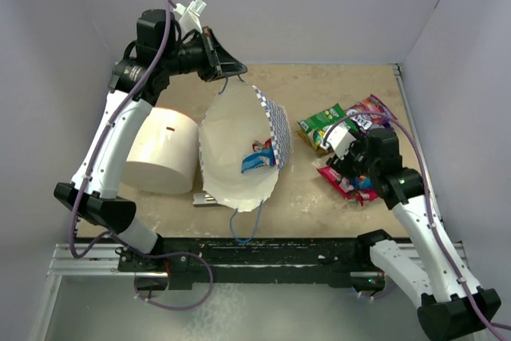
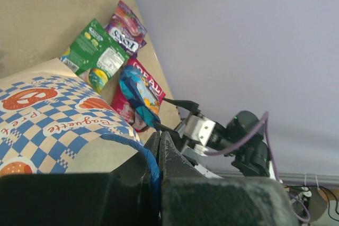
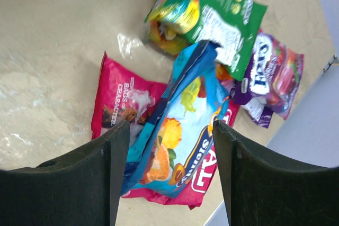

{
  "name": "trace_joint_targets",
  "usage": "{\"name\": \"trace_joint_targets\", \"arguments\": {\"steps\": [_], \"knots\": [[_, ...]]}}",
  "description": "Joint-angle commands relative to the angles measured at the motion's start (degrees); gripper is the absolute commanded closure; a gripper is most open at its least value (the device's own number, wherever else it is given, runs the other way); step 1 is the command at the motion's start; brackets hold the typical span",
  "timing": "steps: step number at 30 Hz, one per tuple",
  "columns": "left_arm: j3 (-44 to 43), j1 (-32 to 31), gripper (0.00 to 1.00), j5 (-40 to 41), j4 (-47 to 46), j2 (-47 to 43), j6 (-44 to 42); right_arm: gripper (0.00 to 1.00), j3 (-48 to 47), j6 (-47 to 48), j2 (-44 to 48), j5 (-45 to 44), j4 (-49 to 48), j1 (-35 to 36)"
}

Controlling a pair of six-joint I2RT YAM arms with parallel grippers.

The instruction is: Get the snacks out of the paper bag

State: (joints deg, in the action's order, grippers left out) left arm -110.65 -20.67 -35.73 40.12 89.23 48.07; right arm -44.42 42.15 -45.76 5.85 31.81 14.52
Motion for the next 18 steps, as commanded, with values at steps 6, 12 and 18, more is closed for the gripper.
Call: {"name": "trace_joint_targets", "arguments": {"steps": [6, 12, 18], "knots": [[-7.6, 0.7, 1.00, -0.1, -4.9, 4.0, -3.4, 0.33, -15.5, -14.8, -0.2, 9.8, 2.8, 0.1], [5.8, 0.5, 1.00, -3.8, -9.2, -0.4, 0.5, 0.34, -18.4, -25.7, 0.7, 18.7, -0.3, 0.2], [17.8, -2.1, 1.00, -5.6, -14.7, -6.0, 5.4, 0.34, -14.7, -36.3, 2.3, 28.3, -7.0, 0.2]]}}
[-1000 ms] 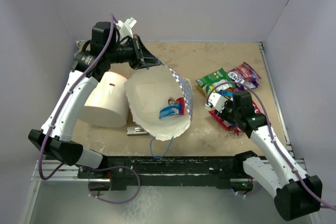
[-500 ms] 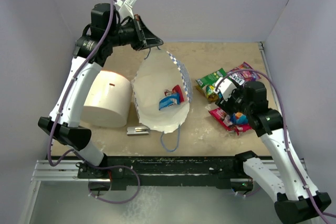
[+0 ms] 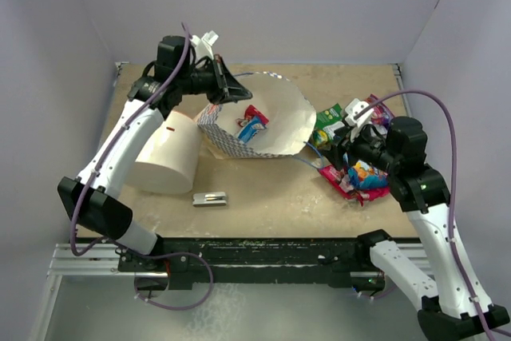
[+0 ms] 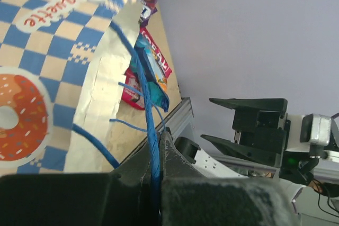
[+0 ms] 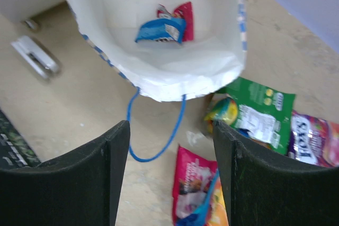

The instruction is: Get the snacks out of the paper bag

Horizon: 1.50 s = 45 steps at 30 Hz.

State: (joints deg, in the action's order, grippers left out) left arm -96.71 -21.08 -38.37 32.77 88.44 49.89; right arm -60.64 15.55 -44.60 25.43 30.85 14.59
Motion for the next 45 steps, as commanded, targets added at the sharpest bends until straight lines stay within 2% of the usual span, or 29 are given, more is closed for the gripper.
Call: {"name": "trace_joint_targets", "arguments": {"steps": [1, 7, 13, 24, 31, 37, 40, 45], "knots": [[5.4, -1.9, 1.00, -3.6, -8.6, -6.1, 4.7, 0.34, 1.6, -10.2, 1.2, 9.1, -6.9, 0.3], [10.6, -3.4, 1.00, -7.1, -16.4, -9.1, 10.5, 0.35, 0.6, -9.0, -1.7, 9.1, -7.8, 1.0], [13.6, -6.9, 1.00, -6.1, -20.6, -8.5, 17.0, 0.37, 0.5, -8.6, -3.7, 8.2, -8.8, 3.4], [14.5, -9.3, 1.00, -5.5, -14.0, -10.1, 14.6, 0.37, -0.1, -12.0, -5.0, 2.2, -10.5, 17.5], [21.1, -9.8, 1.00, -0.1, -21.8, -14.2, 20.4, 0.37, 0.1, -10.7, -6.6, -1.2, -13.4, 26.7], [21.4, -9.9, 1.00, 1.6, -18.3, -15.4, 19.1, 0.37, 0.0, -3.3, -12.0, -10.9, -13.2, 36.9], [22.9, -9.9, 1.00, 1.3, -19.6, -16.1, 20.1, 0.37, 0.8, -0.8, -16.0, -20.9, -14.0, 41.6], [21.4, -9.9, 1.00, -0.9, -19.5, -14.8, 19.8, 0.37, 8.5, 2.8, -18.5, -33.6, -24.7, 44.2]]}}
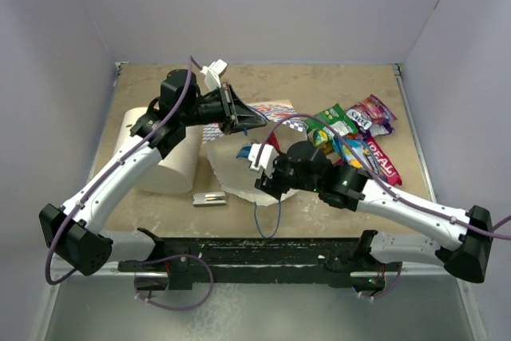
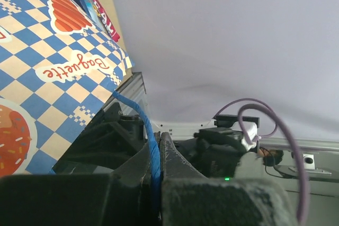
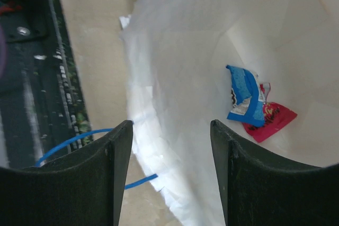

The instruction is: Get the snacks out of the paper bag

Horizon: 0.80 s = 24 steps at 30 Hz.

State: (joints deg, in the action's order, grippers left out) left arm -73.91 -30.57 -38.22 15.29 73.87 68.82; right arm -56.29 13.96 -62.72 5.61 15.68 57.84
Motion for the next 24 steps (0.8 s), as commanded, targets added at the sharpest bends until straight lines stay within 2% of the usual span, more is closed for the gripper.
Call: {"name": "trace_joint_targets", "arguments": {"steps": [1, 4, 11, 15, 21, 24], "knots": [[-1.8, -0.4, 1.00, -1.3, -1.8, 0.0, 0.7, 0.37, 4.7, 5.1, -0.9, -15.1, -10.9, 0.9], [-2.4, -0.4, 1.00, -1.1, -1.9, 0.4, 1.0, 0.36, 4.7, 6.4, -3.6, -17.3, -12.7, 1.0], [-3.1, -0.4, 1.00, -2.8, -5.2, 1.9, 3.1, 0.33, 0.5, 7.4, -17.0, -24.9, -6.9, 0.9], [-3.8, -0.4, 1.00, -4.2, -5.4, 3.1, 3.4, 0.31, -0.9, 9.0, -21.0, -27.7, -7.0, 1.0], [-10.5, -0.4, 1.00, -3.5, 3.7, 6.0, -4.1, 0.28, -5.1, 12.9, -28.5, -30.0, -10.4, -0.1], [-11.0, -0.4, 1.00, -4.2, 3.4, 6.4, -4.1, 0.29, -7.8, 12.9, -32.6, -31.1, -11.4, -1.9]]}}
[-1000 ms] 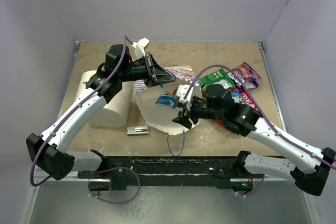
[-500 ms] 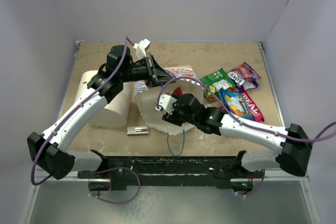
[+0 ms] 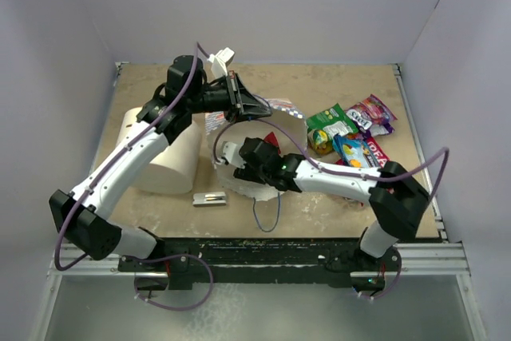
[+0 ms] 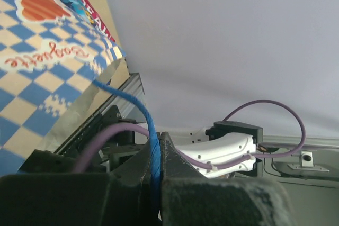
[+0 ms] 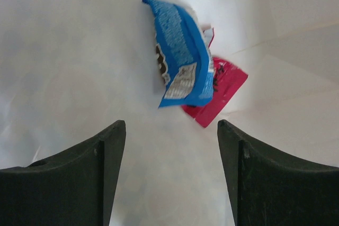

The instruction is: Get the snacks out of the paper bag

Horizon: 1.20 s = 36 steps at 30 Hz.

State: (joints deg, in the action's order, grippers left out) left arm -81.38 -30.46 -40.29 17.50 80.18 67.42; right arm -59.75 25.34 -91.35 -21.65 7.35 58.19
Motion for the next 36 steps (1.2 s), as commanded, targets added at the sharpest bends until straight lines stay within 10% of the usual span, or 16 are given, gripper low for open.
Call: {"name": "trace_joint_targets", "arguments": {"steps": [1, 26, 36], "knots": [[-3.8, -0.5, 1.00, -2.2, 1.5, 0.1, -2.9, 0.29, -4.9, 1.9, -4.7, -3.1, -3.7, -2.8], [-0.8, -0.5, 1.00, -1.1, 5.5, -2.4, -5.7, 0.33, -8.4, -1.7, -17.1, 7.7, -8.7, -9.1], [-10.8, 0.4, 1.00, -2.6, 12.3, 2.8, -9.9, 0.67, -10.2, -3.4, -16.8, 8.4, -8.0, -9.2]]}}
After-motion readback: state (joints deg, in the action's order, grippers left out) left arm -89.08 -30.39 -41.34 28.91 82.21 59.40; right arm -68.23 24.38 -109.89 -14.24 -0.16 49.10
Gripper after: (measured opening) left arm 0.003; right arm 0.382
